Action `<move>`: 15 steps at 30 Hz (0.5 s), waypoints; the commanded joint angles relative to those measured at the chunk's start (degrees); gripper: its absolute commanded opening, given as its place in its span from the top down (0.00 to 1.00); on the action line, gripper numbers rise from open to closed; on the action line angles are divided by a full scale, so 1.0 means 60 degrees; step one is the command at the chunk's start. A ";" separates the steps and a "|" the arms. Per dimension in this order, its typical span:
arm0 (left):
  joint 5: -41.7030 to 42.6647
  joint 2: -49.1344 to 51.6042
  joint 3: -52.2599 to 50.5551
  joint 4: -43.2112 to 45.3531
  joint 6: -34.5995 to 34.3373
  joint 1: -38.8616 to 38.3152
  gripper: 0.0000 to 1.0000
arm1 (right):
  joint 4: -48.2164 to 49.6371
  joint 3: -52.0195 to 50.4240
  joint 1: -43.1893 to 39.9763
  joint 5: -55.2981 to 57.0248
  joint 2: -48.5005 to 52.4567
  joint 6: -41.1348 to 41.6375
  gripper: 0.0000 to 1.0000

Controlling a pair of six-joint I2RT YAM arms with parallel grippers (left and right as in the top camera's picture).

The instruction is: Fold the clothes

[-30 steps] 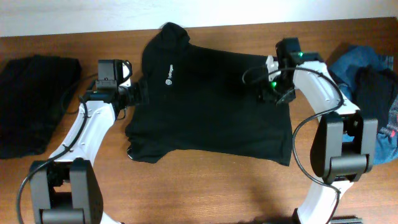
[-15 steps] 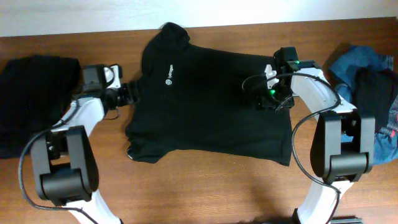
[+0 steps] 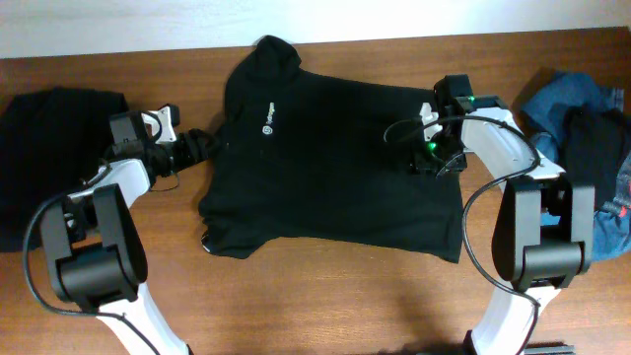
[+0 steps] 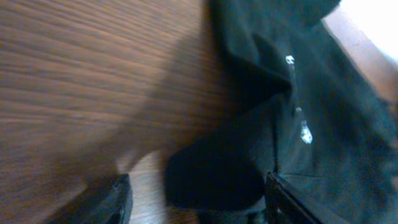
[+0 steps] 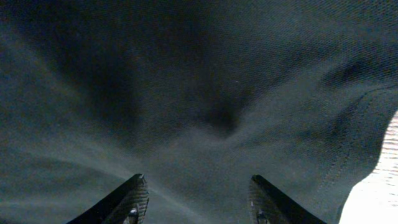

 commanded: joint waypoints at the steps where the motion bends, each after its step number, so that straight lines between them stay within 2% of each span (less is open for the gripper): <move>1: 0.0892 0.0331 0.0055 0.0178 -0.0710 0.0022 0.32 | -0.0058 -0.0062 -0.0015 0.0317 -0.0069 0.0007 0.44; 5: 0.0892 0.0375 0.0055 0.0270 -0.0783 0.0022 0.36 | -0.0087 -0.0062 -0.0015 0.0328 -0.0069 0.0007 0.43; 7: 0.0896 0.0375 0.0055 0.0310 -0.0783 0.0022 0.49 | -0.0087 -0.0062 -0.0015 0.0328 -0.0069 0.0007 0.43; 11: 0.0907 0.0375 0.0055 0.0433 -0.0790 0.0022 0.84 | -0.0087 -0.0062 -0.0015 0.0328 -0.0069 0.0007 0.43; 13: 0.0951 0.0375 0.0058 0.0535 -0.0889 0.0022 0.94 | -0.0087 -0.0062 -0.0015 0.0375 -0.0069 0.0007 0.43; 15: 0.1060 0.0368 0.0058 0.0710 -0.0889 0.0022 0.99 | -0.0084 -0.0062 -0.0015 0.0550 -0.0069 0.0011 0.43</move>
